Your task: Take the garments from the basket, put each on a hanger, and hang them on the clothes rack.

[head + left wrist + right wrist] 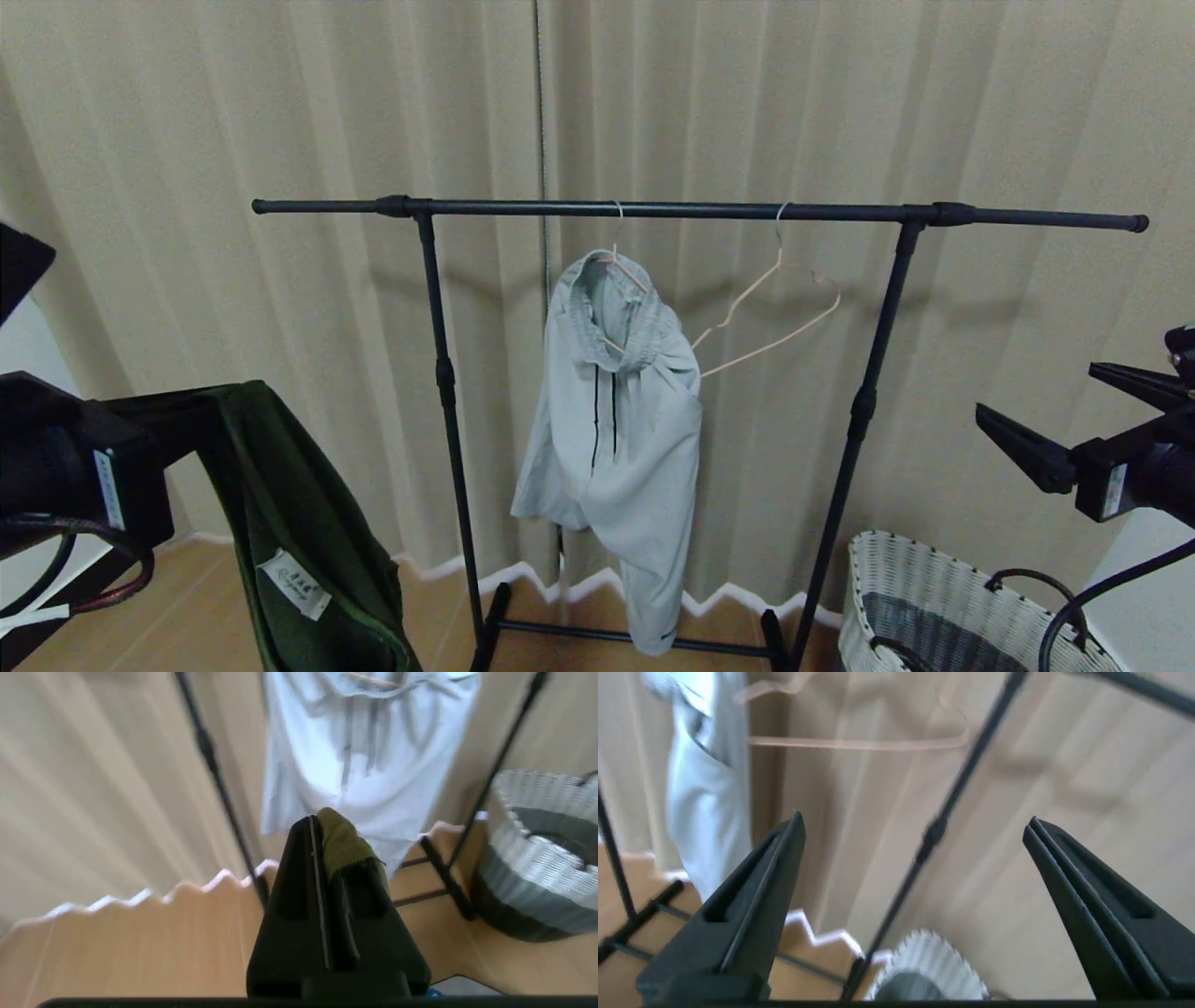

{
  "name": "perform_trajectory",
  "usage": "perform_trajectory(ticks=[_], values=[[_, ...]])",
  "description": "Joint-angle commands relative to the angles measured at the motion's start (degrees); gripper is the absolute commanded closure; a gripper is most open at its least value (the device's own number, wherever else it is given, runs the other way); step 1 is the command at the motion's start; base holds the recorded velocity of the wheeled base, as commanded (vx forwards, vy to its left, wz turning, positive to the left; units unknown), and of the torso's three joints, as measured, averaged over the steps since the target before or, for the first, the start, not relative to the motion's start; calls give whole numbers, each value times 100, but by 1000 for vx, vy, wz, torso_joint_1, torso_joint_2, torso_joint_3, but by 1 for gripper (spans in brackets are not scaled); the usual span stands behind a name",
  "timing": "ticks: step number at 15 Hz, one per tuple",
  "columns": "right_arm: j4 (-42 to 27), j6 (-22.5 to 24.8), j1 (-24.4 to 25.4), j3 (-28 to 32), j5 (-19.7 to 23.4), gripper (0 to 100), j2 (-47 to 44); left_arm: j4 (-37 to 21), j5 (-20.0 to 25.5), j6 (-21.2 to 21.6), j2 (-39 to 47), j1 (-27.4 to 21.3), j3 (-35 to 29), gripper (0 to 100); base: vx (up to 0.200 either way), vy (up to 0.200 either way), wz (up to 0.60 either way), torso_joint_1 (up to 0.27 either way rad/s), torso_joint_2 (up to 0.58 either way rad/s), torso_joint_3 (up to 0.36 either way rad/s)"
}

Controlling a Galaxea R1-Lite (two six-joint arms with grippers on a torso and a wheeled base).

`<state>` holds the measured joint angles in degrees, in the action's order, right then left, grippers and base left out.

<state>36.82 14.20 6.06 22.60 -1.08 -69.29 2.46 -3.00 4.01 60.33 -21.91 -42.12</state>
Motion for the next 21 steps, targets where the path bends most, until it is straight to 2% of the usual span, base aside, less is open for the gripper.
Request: perform_trajectory(ticks=[1, 3, 5, 8, 21], values=[[-201, -32, -26, 148, -6, 0, 74, 325, 10, 21, -13, 2, 186, 100, 0, 0, 0, 0, 0, 0], [-658, -84, -43, 412, -15, 0, 126, 967, 19, 3, 5, 2, 459, 100, 0, 0, 0, 0, 0, 0], [-931, -111, -61, 491, -23, 0, 144, 1002, 10, 47, -4, 2, 547, 100, 0, 0, 0, 0, 0, 0], [-948, -111, -61, 491, -23, 0, 153, 984, 10, 47, -4, 2, 556, 100, 0, 0, 0, 0, 0, 0], [-966, -111, -61, 500, -41, 0, 249, 984, 10, 117, 58, -15, 617, 100, 200, 0, 0, 4, 3, 2]])
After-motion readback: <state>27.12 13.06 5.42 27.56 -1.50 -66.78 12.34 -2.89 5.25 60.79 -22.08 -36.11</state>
